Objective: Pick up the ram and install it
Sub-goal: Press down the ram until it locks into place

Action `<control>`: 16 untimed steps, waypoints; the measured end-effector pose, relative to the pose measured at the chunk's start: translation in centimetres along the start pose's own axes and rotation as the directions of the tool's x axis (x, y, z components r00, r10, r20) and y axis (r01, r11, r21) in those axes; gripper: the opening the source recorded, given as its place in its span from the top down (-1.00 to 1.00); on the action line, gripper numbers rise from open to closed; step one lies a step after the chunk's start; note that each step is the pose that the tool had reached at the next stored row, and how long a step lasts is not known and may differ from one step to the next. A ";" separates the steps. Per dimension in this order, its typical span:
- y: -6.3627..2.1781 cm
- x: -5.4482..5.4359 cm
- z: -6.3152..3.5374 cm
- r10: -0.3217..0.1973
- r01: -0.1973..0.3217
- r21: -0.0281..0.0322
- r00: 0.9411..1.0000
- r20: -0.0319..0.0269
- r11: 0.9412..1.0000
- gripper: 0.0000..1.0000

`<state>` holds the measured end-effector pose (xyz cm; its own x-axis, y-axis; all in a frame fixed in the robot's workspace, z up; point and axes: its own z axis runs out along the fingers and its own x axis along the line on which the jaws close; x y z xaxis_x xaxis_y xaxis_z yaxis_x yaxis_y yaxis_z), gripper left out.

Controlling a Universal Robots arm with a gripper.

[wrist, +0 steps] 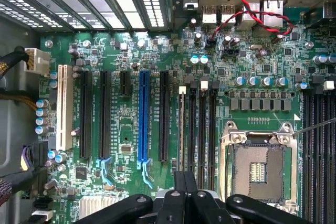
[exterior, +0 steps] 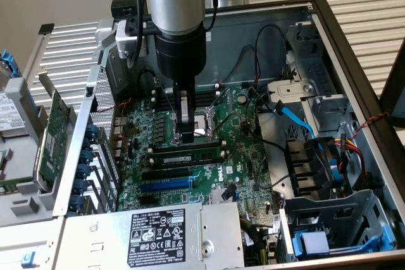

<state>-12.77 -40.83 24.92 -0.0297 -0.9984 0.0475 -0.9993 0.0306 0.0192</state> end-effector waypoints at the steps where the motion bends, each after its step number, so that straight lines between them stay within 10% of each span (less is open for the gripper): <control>1: 0.00 0.0 -0.01 0.000 0.000 0.000 1.000 0.000 1.000 0.79; 16: -0.01 0.0 -0.01 0.160 -0.160 -0.008 0.987 0.002 0.987 0.79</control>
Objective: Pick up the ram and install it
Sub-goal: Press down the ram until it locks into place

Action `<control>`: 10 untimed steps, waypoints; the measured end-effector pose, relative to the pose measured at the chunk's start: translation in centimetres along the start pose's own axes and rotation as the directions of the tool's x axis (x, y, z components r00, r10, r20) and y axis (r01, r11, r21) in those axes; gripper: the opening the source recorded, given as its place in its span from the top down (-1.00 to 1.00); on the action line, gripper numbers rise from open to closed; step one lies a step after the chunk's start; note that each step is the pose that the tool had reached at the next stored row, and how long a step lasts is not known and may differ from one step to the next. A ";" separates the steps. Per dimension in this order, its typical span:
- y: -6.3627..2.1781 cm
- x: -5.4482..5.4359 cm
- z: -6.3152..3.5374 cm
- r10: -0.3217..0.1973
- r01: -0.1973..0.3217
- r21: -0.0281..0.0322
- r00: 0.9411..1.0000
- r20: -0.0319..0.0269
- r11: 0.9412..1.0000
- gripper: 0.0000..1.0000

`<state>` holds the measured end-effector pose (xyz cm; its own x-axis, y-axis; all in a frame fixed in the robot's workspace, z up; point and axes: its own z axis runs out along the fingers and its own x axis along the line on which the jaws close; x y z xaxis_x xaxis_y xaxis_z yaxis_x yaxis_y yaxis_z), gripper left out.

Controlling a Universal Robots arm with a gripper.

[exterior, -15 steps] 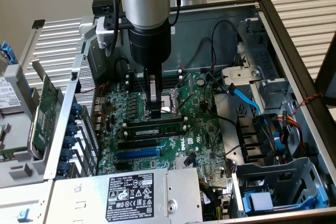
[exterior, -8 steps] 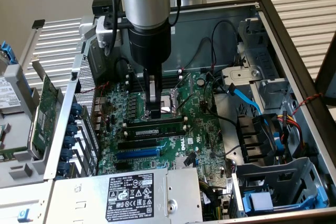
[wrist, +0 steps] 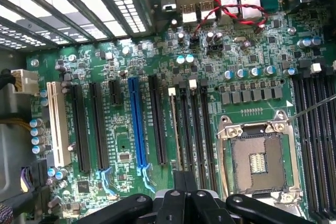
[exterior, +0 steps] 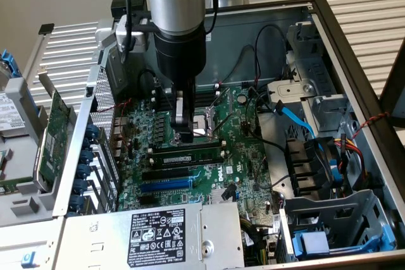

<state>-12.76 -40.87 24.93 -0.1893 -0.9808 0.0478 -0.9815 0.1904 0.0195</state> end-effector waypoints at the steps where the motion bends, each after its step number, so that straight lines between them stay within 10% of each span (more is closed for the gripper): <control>1: 0.00 0.0 0.00 0.017 -0.017 -0.001 1.000 0.000 1.000 0.79; 10: 0.00 0.0 0.14 0.167 -0.167 -0.008 0.986 0.003 0.986 0.79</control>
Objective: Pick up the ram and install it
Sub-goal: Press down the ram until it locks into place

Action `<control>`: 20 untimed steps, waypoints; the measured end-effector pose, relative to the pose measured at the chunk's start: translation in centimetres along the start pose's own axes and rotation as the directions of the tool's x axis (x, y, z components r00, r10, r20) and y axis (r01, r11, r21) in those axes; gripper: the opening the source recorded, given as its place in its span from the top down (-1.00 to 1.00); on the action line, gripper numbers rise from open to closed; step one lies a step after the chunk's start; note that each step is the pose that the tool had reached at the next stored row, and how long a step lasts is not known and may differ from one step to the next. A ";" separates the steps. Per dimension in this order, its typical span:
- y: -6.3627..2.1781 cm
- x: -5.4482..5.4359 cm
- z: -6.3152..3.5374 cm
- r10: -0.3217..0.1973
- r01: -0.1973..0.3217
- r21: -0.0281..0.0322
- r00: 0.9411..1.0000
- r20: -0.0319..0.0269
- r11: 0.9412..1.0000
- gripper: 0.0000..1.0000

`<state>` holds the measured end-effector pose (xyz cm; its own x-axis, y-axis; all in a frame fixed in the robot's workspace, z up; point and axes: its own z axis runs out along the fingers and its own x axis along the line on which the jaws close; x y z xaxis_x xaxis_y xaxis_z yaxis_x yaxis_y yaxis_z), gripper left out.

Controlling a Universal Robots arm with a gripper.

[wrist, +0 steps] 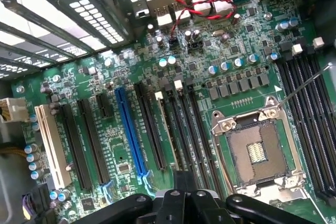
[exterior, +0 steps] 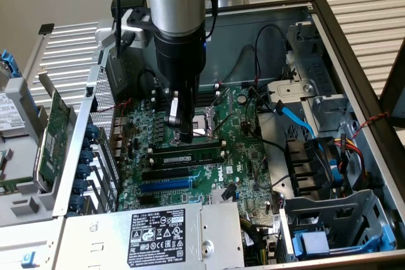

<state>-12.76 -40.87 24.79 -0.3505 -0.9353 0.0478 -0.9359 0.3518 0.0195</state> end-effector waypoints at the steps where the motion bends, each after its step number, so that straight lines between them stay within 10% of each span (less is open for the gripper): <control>1: 0.00 0.0 0.02 0.018 -0.018 -0.001 1.000 0.000 1.000 0.79; 10: 0.00 0.0 0.19 0.162 -0.162 -0.008 0.987 0.002 0.987 0.79; 14: -0.01 0.0 0.35 0.296 -0.296 -0.015 0.955 0.004 0.955 0.79; 20: -0.01 0.0 0.41 0.379 -0.379 -0.019 0.925 0.004 0.925 0.79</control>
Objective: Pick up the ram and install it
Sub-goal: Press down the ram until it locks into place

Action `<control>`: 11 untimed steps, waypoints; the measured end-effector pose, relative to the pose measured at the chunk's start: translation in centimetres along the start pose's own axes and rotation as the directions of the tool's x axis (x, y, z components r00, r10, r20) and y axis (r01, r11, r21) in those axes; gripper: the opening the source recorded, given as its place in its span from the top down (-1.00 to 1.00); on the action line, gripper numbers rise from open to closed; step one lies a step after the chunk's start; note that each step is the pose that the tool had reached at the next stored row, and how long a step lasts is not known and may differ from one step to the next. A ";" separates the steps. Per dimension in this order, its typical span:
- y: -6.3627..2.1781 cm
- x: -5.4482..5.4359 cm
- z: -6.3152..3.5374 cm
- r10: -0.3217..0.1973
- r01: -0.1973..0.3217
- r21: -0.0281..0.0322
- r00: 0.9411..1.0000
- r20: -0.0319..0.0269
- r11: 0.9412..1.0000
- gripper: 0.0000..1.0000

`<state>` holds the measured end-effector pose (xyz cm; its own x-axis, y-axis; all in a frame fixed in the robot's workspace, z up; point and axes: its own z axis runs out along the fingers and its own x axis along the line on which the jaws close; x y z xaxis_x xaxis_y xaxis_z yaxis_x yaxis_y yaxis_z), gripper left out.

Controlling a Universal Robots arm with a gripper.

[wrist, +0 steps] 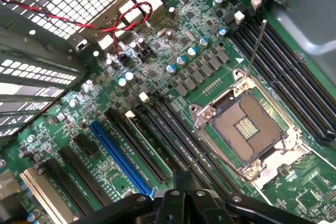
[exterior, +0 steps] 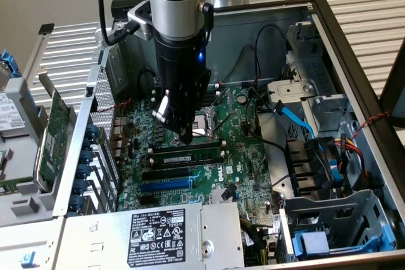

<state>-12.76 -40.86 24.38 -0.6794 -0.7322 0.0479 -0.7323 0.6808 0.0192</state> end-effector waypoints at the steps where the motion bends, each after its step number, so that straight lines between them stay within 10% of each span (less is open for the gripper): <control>1: 0.00 0.0 0.00 0.013 -0.013 -0.001 1.000 0.000 1.000 0.79; 11: 0.00 0.0 0.03 0.149 -0.149 -0.006 0.989 0.001 0.989 0.79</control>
<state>-12.76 -40.87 24.35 -0.7811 -0.6224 0.0492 -0.6224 0.7825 0.0180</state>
